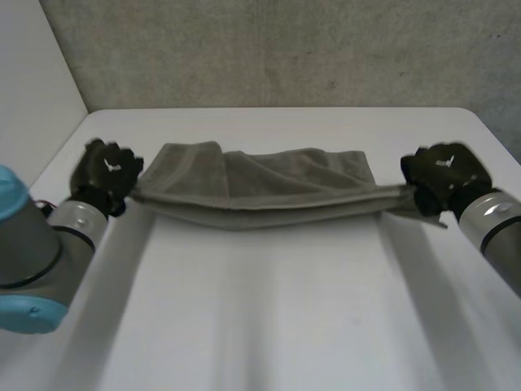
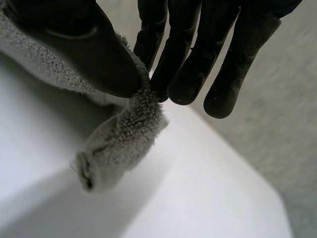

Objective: Fold the towel.

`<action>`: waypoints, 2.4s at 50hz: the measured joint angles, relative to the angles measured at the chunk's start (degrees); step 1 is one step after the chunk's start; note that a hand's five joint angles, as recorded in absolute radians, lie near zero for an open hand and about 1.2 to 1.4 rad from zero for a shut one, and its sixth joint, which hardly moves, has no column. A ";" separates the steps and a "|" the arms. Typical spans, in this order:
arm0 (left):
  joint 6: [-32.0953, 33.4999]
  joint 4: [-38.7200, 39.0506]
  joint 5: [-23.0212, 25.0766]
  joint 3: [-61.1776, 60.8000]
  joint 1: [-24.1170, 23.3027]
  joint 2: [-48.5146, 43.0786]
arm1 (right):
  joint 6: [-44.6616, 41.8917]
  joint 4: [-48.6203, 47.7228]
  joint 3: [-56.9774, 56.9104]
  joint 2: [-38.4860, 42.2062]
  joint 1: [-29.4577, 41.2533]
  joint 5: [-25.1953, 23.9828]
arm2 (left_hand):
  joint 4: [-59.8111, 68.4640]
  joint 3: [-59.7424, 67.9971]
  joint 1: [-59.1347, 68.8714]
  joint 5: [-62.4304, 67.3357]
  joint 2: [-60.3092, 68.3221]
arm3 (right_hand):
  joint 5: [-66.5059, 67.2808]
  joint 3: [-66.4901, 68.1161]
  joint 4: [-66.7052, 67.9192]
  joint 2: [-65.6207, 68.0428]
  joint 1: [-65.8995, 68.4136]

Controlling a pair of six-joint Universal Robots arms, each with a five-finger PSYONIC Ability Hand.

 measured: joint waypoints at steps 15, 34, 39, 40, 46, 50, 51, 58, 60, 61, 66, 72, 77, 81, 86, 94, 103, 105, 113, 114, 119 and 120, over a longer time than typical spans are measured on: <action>2.48 -7.37 1.90 -9.37 1.87 20.86 | -2.58 17.45 -1.75 -15.37 -6.39 -9.24 | 0.03 0.03 0.00 0.16 0.03 | 0.00 0.00 0.00 0.00 0.00; 5.65 -12.40 2.74 2.74 0.42 -0.07 | -14.23 29.12 -19.48 6.17 -6.24 -12.46 | 0.04 0.04 0.00 0.49 0.04 | 0.00 0.00 0.00 0.00 0.00; 5.59 -12.20 1.25 13.05 -0.83 -11.99 | -14.06 23.90 -26.58 17.51 -2.03 -6.96 | 0.05 0.04 0.00 0.49 0.04 | 0.00 0.00 0.00 0.00 -0.01; 5.59 -12.19 0.66 15.44 -1.21 -14.32 | -14.05 22.12 -27.87 19.63 -1.27 -5.84 | 0.04 0.04 0.00 0.49 0.04 | 0.01 0.00 0.00 0.00 -0.01; 5.58 -12.28 -2.71 25.91 -2.90 -23.63 | -14.13 11.21 -31.54 27.49 1.49 -2.05 | 0.04 0.04 0.00 0.49 0.04 | 0.01 0.00 0.00 0.00 -0.01; 5.61 -12.29 -4.69 31.54 -3.44 -28.37 | -14.29 2.11 -32.42 31.30 2.88 0.26 | 0.04 0.04 0.00 0.49 0.04 | -12.95 -13.49 -11.98 -13.58 -12.41; 5.65 -12.27 -5.03 32.49 -3.51 -29.22 | -14.36 -0.08 -32.51 32.07 3.19 0.96 | -3.40 -4.12 -0.66 -1.61 -4.21 | -22.49 -21.54 -21.02 -21.83 -21.79; 6.81 -11.89 -6.84 34.73 -4.00 -31.62 | -15.12 -7.79 -32.71 34.26 3.99 4.17 | -41.67 -41.55 -38.21 -40.45 -41.64 | -63.69 -63.06 -61.76 -62.76 -61.34; 7.22 -11.33 -7.93 34.71 -4.14 -31.59 | -15.37 -8.75 -32.76 34.30 4.01 4.61 | -47.20 -47.33 -43.92 -45.98 -47.44 | -63.69 -63.22 -61.76 -62.79 -62.23; 7.32 -11.09 -8.29 34.68 -4.17 -31.54 | -15.42 -8.88 -32.77 34.27 4.00 4.66 | -48.28 -48.16 -44.74 -47.10 -48.23 | -63.69 -63.21 -61.76 -62.79 -62.32; 7.63 -9.35 -10.59 34.24 -4.26 -30.58 | -15.52 -9.07 -32.56 33.50 3.86 4.73 | -51.91 -51.89 -48.51 -50.80 -51.99 | -63.69 -63.21 -61.76 -62.79 -62.40; 7.05 -8.55 -11.35 32.43 -3.75 -26.47 | -15.16 -7.70 -28.91 28.55 3.53 4.68 | -52.31 -52.28 -48.90 -51.19 -52.35 | -63.69 -63.21 -61.76 -62.79 -62.40; 6.44 -8.53 -11.02 29.03 -3.25 -21.54 | -14.43 -5.77 -22.79 21.63 3.30 4.62 | -52.31 -52.28 -48.90 -51.13 -52.35 | -63.68 -63.21 -61.76 -62.79 -62.40; 4.96 -8.54 -10.31 24.25 -2.97 -16.71 | -12.57 -2.22 -17.18 16.02 3.02 4.57 | -52.30 -52.22 -48.90 -50.97 -52.25 | -59.44 -59.90 -59.54 -59.35 -58.26; 0.72 -8.58 -8.22 17.60 -2.98 -11.33 | -7.56 4.90 -12.60 12.73 1.19 3.67 | -52.18 -52.15 -48.82 -50.81 -52.21 | -55.00 -55.97 -55.54 -55.97 -54.70; -9.53 -8.50 -4.54 9.48 -3.20 -6.29 | -0.53 12.12 -8.30 12.70 -3.67 -2.51 | -52.18 -52.15 -48.88 -50.81 -52.22 | -54.77 -55.97 -55.49 -55.97 -54.63; -17.20 -8.45 -3.46 6.51 -3.09 -5.82 | 0.57 8.42 -7.12 15.68 -6.82 -4.95 | -52.31 -52.20 -48.90 -50.84 -52.25 | -49.45 -49.97 -49.34 -50.01 -49.23; -18.07 -8.42 -3.44 6.21 -3.04 -5.71 | 0.57 6.96 -7.33 17.17 -7.19 -4.82 | -52.31 -52.26 -48.90 -50.89 -52.34 | -48.60 -48.90 -48.29 -48.71 -47.88; -18.91 -8.02 -3.48 5.59 -3.12 -5.12 | 0.49 5.02 -9.03 21.45 -7.87 -4.46 | -52.31 -52.27 -48.90 -51.03 -52.34 | -41.72 -41.82 -41.51 -41.59 -40.28; -18.91 -7.90 -3.49 5.50 -3.17 -5.03 | 0.49 5.01 -9.30 21.95 -7.90 -4.44 | -52.31 -52.27 -48.90 -51.05 -52.34 | -37.86 -37.36 -36.99 -36.98 -36.10; -18.82 -7.26 -3.49 5.11 -3.43 -4.68 | 0.50 4.98 -10.58 23.41 -8.13 -4.27 | -52.31 -52.27 -48.90 -51.07 -52.35 | -4.86 -4.97 -4.39 -3.84 -3.20; -18.80 -7.15 -3.49 5.03 -3.47 -4.61 | 0.51 4.99 -10.80 23.54 -8.30 -4.22 | -52.31 -52.27 -48.90 -51.08 -52.35 | -1.75 -2.27 -1.23 -1.52 -0.70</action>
